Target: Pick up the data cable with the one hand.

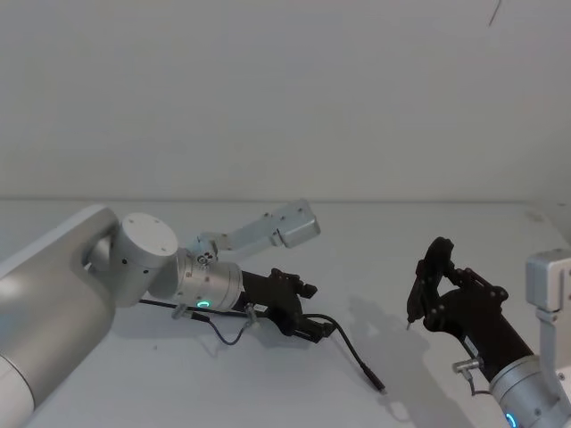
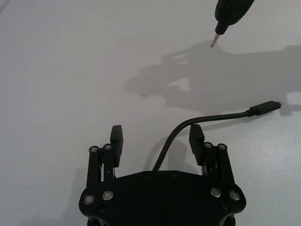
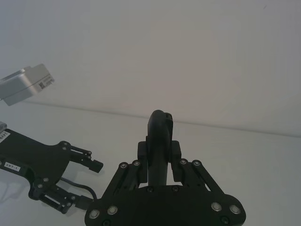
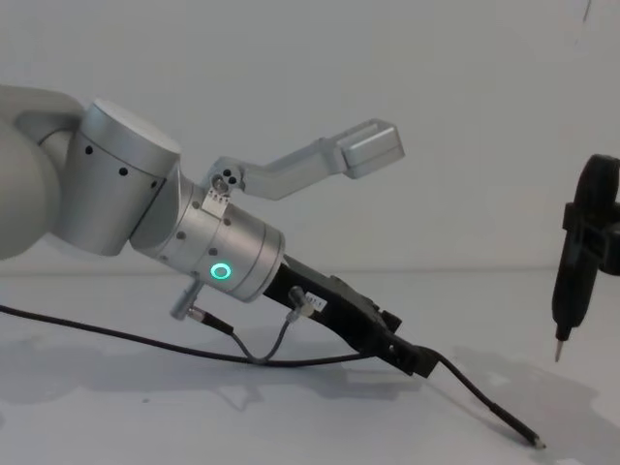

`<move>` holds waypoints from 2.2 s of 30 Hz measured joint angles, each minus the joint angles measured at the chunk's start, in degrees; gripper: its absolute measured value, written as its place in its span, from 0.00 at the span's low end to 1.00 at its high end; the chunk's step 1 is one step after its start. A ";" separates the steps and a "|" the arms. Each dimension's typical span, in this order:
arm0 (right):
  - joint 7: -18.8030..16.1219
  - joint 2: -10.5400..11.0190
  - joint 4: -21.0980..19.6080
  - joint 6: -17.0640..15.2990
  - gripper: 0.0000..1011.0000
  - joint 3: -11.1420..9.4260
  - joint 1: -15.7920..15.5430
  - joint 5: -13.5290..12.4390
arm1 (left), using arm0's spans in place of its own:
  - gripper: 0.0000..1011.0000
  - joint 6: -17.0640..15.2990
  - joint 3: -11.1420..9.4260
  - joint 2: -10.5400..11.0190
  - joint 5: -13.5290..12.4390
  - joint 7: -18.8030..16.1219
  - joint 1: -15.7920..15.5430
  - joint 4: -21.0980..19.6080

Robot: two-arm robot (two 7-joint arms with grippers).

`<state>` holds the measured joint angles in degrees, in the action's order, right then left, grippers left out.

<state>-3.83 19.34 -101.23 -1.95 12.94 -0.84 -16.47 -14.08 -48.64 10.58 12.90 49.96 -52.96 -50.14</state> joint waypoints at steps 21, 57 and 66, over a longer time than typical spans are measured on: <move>0.00 0.00 0.00 0.00 0.28 0.00 0.00 0.00 | 0.22 0.15 -0.09 -0.37 -0.11 0.25 -0.21 0.84; -0.57 0.08 -0.28 2.13 0.28 -1.04 0.16 0.46 | 0.05 3.44 2.95 2.60 1.36 -2.16 2.64 -4.63; -1.74 0.46 -2.23 3.53 0.28 -2.16 0.24 0.40 | 0.05 4.60 3.86 5.30 1.99 -3.05 4.55 -9.68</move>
<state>-5.56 19.80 -103.46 1.58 10.78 -0.60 -16.06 -9.48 -44.78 15.89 14.89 46.90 -48.41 -59.82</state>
